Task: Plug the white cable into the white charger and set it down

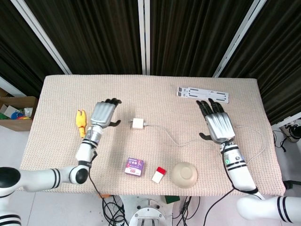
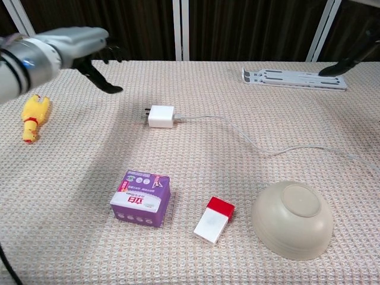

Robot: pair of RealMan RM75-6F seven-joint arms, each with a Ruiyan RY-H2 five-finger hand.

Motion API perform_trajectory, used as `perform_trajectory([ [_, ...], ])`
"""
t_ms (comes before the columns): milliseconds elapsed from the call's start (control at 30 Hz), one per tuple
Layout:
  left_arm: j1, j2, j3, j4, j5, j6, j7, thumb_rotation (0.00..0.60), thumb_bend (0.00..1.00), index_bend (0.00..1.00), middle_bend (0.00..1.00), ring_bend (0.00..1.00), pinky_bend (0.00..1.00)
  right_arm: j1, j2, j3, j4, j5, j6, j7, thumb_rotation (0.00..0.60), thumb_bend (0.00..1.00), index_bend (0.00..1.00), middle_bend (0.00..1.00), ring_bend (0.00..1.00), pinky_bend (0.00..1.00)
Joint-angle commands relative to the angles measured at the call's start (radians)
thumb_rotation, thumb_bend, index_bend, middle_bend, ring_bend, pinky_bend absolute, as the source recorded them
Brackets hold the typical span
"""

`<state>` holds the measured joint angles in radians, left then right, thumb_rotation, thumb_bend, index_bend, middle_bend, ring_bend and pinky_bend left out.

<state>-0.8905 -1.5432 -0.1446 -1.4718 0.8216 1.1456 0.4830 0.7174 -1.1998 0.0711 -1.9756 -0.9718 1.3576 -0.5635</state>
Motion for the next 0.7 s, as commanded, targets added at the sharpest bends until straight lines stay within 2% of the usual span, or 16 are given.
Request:
perform_trajectory([
  [33, 0.146, 0.178, 0.090, -0.104, 0.189, 0.171, -0.073, 0.523, 0.19, 0.24, 0.23, 0.23, 0.41, -0.120, 0.104, -0.066, 0.060, -0.151, 0.032, 0.189, 0.600, 0.18, 0.00, 0.16, 0.00, 0.15],
  [300, 0.404, 0.402, 0.219, -0.159, 0.370, 0.384, -0.241, 0.567, 0.19, 0.24, 0.23, 0.22, 0.36, -0.314, 0.185, -0.151, 0.228, -0.366, 0.121, 0.543, 0.600, 0.18, 0.01, 0.14, 0.00, 0.11],
  [500, 0.592, 0.451, 0.309, -0.124, 0.474, 0.522, -0.327, 0.569, 0.18, 0.24, 0.23, 0.21, 0.32, -0.443, 0.171, -0.180, 0.338, -0.429, 0.212, 0.663, 0.600, 0.19, 0.01, 0.13, 0.00, 0.09],
  [700, 0.744, 0.434, 0.355, -0.092, 0.549, 0.627, -0.388, 0.571, 0.18, 0.24, 0.23, 0.21, 0.30, -0.531, 0.154, -0.183, 0.401, -0.465, 0.272, 0.739, 0.600, 0.19, 0.01, 0.13, 0.00, 0.09],
])
